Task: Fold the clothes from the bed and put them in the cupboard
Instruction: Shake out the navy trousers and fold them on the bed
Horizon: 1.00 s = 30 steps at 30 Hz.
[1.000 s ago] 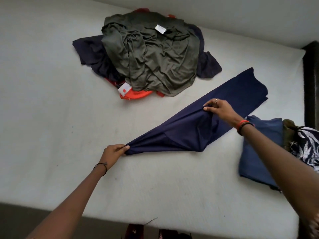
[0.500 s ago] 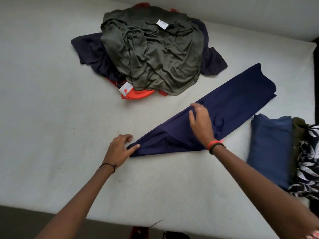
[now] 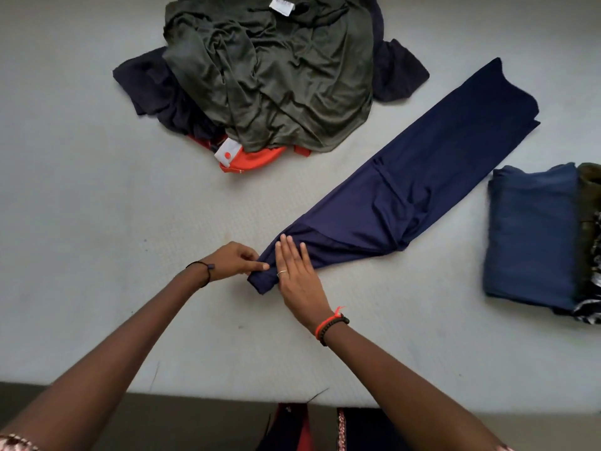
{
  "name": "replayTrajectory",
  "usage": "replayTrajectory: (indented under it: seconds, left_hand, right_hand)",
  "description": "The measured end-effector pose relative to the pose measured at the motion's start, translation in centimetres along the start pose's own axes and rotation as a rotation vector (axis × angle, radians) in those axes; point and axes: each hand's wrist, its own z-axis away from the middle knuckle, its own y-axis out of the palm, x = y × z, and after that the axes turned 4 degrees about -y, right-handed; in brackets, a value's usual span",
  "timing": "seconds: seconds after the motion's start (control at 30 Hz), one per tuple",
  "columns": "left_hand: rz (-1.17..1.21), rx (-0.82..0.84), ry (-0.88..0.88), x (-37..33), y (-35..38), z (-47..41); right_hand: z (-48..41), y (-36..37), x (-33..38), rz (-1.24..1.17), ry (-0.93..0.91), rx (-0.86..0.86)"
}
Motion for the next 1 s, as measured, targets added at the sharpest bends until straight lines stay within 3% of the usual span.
replayTrajectory:
  seconds: [0.17, 0.27, 0.3, 0.37, 0.43, 0.5, 0.6, 0.67, 0.77, 0.87, 1.0]
  left_hand:
    - [-0.023, 0.112, -0.020, -1.2, 0.1, 1.8]
    - [-0.315, 0.077, 0.018, -2.1, 0.2, 2.3]
    - [-0.423, -0.032, 0.101, -2.6, 0.6, 2.4]
    - [-0.416, -0.226, 0.355, -4.0, 1.9, 3.1]
    - [-0.310, -0.192, 0.582, -5.7, 3.1, 3.5]
    - [-0.283, -0.032, 0.658, -6.7, 4.4, 3.1]
    - [-0.280, 0.151, 0.502, -6.5, 5.9, 1.9]
    - [-0.189, 0.240, 0.334, -6.1, 6.7, 1.3]
    - [0.060, 0.350, 0.195, -5.4, 7.5, 0.4]
    - [0.186, 0.323, 0.094, -4.4, 7.4, -0.2]
    - [0.183, 0.209, 0.003, -2.8, 7.0, -1.0]
  right_hand:
    - [1.5, -0.6, 0.7, -0.122, 0.015, 0.013]
    - [3.0, -0.6, 1.5, -0.249, 0.036, 0.020]
    - [3.6, -0.5, 1.9, -0.296, 0.036, 0.021]
    - [5.1, -0.2, 2.8, -0.356, 0.037, 0.048]
    - [6.9, 0.2, 4.1, -0.375, 0.023, 0.092]
    - [8.8, 0.6, 5.7, -0.437, 0.024, 0.114]
    - [11.2, -0.5, 7.8, -0.632, 0.039, 0.106]
    - [12.4, -2.6, 8.0, -0.869, 0.062, 0.216]
    - [12.9, -5.0, 6.4, -1.190, 0.269, 0.198]
    - [11.1, -5.4, 2.4, -1.314, 0.572, 0.063]
    - [8.1, -5.0, -5.1, -1.431, 0.849, 0.040]
